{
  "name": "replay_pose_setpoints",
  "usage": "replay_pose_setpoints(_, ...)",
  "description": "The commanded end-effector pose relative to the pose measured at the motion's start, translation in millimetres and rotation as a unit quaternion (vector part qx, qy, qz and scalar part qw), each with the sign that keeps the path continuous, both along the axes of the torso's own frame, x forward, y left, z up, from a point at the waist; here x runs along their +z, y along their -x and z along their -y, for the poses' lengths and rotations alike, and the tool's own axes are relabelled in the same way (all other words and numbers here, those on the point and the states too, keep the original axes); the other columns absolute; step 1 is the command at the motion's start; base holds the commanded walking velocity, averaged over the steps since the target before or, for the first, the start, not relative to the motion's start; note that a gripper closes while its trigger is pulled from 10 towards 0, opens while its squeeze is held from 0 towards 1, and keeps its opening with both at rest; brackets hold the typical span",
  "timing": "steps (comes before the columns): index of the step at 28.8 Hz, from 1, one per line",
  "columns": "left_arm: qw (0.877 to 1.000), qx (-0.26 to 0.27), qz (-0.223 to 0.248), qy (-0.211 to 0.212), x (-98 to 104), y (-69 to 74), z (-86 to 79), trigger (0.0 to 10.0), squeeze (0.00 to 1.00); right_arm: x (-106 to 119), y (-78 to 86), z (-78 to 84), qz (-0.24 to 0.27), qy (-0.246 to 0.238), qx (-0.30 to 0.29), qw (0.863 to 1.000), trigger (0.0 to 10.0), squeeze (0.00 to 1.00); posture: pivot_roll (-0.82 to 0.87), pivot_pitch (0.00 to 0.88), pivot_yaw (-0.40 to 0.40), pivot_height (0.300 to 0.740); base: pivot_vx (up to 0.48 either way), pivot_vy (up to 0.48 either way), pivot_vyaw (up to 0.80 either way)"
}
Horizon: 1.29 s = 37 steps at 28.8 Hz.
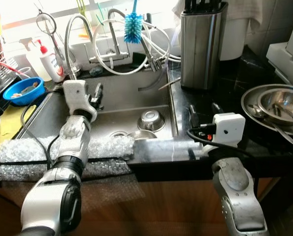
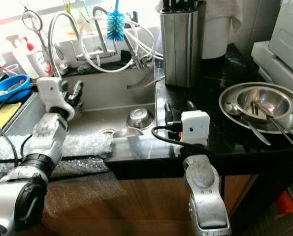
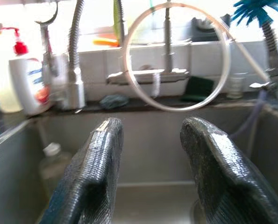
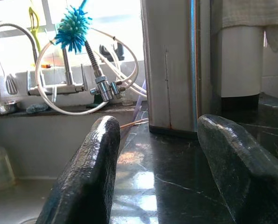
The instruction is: Kitchen organization
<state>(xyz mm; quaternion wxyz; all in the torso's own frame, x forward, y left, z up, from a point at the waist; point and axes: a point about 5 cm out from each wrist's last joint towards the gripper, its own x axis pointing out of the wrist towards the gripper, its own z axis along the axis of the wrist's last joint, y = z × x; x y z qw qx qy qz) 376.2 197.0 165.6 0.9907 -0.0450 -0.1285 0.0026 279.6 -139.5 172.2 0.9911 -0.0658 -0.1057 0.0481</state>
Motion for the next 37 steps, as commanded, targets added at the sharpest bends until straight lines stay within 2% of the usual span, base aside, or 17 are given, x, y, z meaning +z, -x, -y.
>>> replay_pose_setpoints(1,1.0,0.007,0.015,-0.009,5,3.1,-7.9,10.0,0.0,1,-3.8,-2.0,-0.003,0.005,0.003,1.0,10.0,0.0,-0.14,0.0,0.178,0.74,0.0,0.0,0.0)
replay_pose_setpoints(4,1.0,0.006,0.011,-0.008,-3,10.6,-5.7,10.0,0.0,5,-9.3,6.8,-0.01,0.024,-0.021,0.999,10.0,0.0,-0.15,0.0,0.176,0.74,0.0,0.0,0.0)
replay_pose_setpoints(6,1.0,0.003,0.017,0.013,-6,15.7,-0.2,10.0,0.0,10,-14.5,16.0,-0.016,0.03,-0.04,0.999,10.0,0.0,-0.15,0.0,0.173,0.74,0.0,0.0,0.0)
replay_pose_setpoints(13,0.999,-0.005,0.023,0.028,-7,20.7,4.7,10.0,0.0,13,-17.0,19.0,-0.015,0.031,-0.044,0.998,10.0,0.0,-0.15,0.0,0.172,0.74,0.0,0.0,0.0)
replay_pose_setpoints(14,1.0,0.005,0.009,0.026,-18,28.0,1.5,10.0,0.0,18,-19.5,21.6,-0.01,0.035,-0.044,0.998,10.0,0.0,-0.16,0.0,0.154,0.74,0.0,0.0,0.0)
replay_pose_setpoints(18,0.999,0.024,0.008,0.035,-24,34.8,0.4,10.0,0.0,23,-21.2,26.6,-0.006,0.041,-0.039,0.998,10.0,0.0,-0.16,0.0,0.122,0.74,0.0,0.0,0.0)
replay_pose_setpoints(21,0.998,0.034,0.01,0.047,-25,36.4,2.1,10.0,0.0,24,-22.5,29.8,-0.009,0.049,-0.035,0.998,10.0,0.0,-0.16,0.0,0.099,0.74,0.0,0.0,0.0)
replay_pose_setpoints(26,0.998,0.045,0.001,0.037,-27,36.1,1.3,10.0,0.0,28,-25.5,32.1,-0.007,0.056,-0.03,0.998,10.0,0.0,-0.15,0.0,0.084,0.74,0.0,0.0,0.0)
replay_pose_setpoints(28,0.998,0.048,0.005,0.045,-25,35.2,0.4,10.0,0.0,28,-26.5,33.1,-0.008,0.06,-0.029,0.998,10.0,0.0,-0.15,0.0,0.081,0.74,0.0,0.0,0.0)
replay_pose_setpoints(34,0.999,0.039,0.005,0.03,-21,32.8,2.3,10.0,0.0,31,-31.3,36.7,-0.015,0.068,-0.044,0.997,10.0,0.0,-0.15,0.0,0.082,0.74,0.0,0.0,0.0)
replay_pose_setpoints(37,0.999,0.033,-0.004,0.017,-23,31.7,3.8,10.0,0.0,30,-33.5,39.7,-0.037,0.072,-0.063,0.995,10.0,0.0,-0.15,0.0,0.08,0.74,0.0,0.0,0.0)
